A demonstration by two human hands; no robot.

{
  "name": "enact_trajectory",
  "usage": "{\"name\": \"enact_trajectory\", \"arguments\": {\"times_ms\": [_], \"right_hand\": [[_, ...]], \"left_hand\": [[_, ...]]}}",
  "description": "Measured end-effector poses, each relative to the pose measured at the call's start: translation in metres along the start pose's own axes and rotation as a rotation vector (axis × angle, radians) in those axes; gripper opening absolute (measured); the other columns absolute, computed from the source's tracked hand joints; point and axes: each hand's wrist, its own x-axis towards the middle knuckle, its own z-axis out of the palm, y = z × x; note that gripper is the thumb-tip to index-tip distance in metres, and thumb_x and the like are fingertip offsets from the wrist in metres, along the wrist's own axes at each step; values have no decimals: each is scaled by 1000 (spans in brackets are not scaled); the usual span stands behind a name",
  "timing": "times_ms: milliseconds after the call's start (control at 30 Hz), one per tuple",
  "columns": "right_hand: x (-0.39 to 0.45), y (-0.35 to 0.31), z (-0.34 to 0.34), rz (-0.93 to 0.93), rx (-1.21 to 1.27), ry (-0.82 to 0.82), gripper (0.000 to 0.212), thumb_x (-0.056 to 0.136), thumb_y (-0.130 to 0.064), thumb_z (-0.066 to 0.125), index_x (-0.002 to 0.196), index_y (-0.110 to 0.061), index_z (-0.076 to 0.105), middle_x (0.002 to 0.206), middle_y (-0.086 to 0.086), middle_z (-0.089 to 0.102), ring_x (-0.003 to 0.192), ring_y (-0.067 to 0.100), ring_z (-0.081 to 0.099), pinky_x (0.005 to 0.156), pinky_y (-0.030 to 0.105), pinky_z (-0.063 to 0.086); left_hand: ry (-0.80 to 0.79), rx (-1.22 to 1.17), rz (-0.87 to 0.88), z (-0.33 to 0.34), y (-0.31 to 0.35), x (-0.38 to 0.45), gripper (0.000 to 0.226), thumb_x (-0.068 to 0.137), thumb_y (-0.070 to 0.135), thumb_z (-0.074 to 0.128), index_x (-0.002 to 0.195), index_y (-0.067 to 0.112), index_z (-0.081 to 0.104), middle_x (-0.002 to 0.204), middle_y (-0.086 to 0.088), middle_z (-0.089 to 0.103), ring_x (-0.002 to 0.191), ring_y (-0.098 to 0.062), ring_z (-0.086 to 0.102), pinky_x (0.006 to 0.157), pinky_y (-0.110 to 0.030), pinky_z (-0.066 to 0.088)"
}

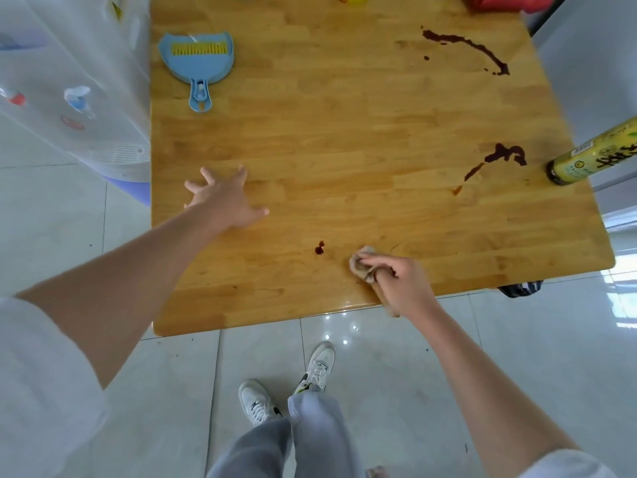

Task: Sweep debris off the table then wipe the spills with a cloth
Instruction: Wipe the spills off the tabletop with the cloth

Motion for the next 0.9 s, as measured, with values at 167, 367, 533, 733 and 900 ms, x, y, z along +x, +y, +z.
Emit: {"name": "enact_trajectory", "arguments": {"times_ms": [167, 367, 533, 733, 900], "right_hand": [[28, 10, -38, 373, 63, 407, 34, 95, -15, 46, 111, -35, 70, 71, -6, 65, 51, 2, 58, 41, 16, 43], [14, -73, 75, -117, 97, -124, 39, 94, -4, 47, 110, -30, 72, 100, -25, 72, 57, -7, 61, 51, 13, 48], [18, -34, 15, 144, 63, 115, 44, 91, -2, 50, 81, -40, 71, 63, -30, 67, 50, -4, 59, 48, 12, 44], [41, -68, 34, 160, 112, 234, 36, 97, -7, 46, 101, -36, 68, 63, -9, 69, 43, 4, 62, 38, 19, 44], [3, -85, 89, -163, -3, -240, 34, 89, -6, 54, 104, -25, 77, 98, -33, 70, 56, -6, 61, 48, 5, 38]], "left_hand": [[-36, 67, -6, -3, 3, 1, 100, 85, 69, 56, 154, 43, -12, 162, -18, -18, 145, -55, -5, 105, -63, 39], [-53, 38, 2, -4, 1, 2, 102, 85, 69, 57, 153, 44, -13, 162, -18, -20, 144, -56, -7, 106, -62, 38], [-42, 49, 10, 0, -1, 8, 102, 84, 69, 57, 152, 44, -15, 161, -19, -20, 143, -56, -8, 104, -62, 41], [-56, 28, -1, 2, 2, 8, 101, 86, 67, 57, 152, 43, -15, 161, -19, -22, 144, -56, -9, 104, -65, 37], [-54, 12, 3, -1, 3, 5, 100, 86, 66, 57, 153, 42, -13, 161, -19, -21, 144, -56, -9, 107, -67, 33]]}}
